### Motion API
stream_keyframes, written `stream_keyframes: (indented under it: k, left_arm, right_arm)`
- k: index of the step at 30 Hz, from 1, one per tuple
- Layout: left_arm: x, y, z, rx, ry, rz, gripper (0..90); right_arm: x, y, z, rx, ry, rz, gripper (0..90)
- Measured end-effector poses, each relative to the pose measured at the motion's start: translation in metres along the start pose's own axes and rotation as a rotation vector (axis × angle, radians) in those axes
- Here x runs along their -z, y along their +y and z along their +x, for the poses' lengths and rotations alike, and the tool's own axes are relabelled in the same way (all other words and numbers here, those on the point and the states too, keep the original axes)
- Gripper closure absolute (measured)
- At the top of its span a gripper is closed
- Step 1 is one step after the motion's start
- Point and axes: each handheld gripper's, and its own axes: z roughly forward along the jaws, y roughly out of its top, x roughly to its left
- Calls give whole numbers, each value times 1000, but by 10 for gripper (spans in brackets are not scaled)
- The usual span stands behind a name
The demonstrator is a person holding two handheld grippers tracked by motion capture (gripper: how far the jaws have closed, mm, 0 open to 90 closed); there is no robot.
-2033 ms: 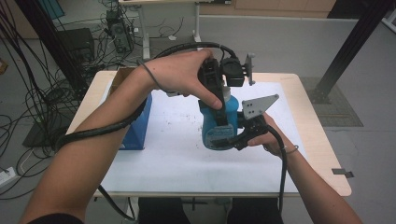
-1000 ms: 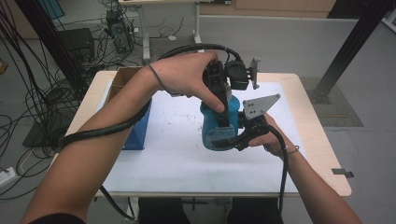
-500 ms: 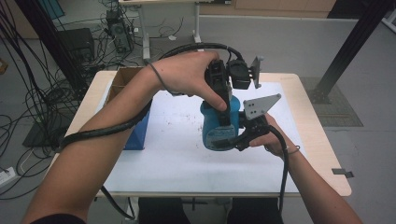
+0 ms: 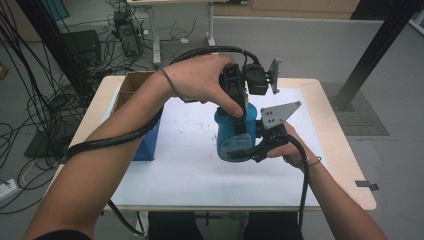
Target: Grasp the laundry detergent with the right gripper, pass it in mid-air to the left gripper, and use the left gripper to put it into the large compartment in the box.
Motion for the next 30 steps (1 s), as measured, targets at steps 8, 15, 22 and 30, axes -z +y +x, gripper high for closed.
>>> stream_keyframes:
  k: [8,15,22,30]
  left_arm:
    - [1,0,-1,4,4,-2,369]
    - [1,0,-1,4,4,4,370]
    - [0,0,0,8,4,10,369]
    - [0,0,-1,10,4,13,370]
  right_arm:
    - [1,1,-1,4,-3,-4,398]
    - [1,1,-1,5,0,-5,398]
    - [0,0,-1,5,0,-5,399]
    - [0,0,-1,5,-1,-4,399]
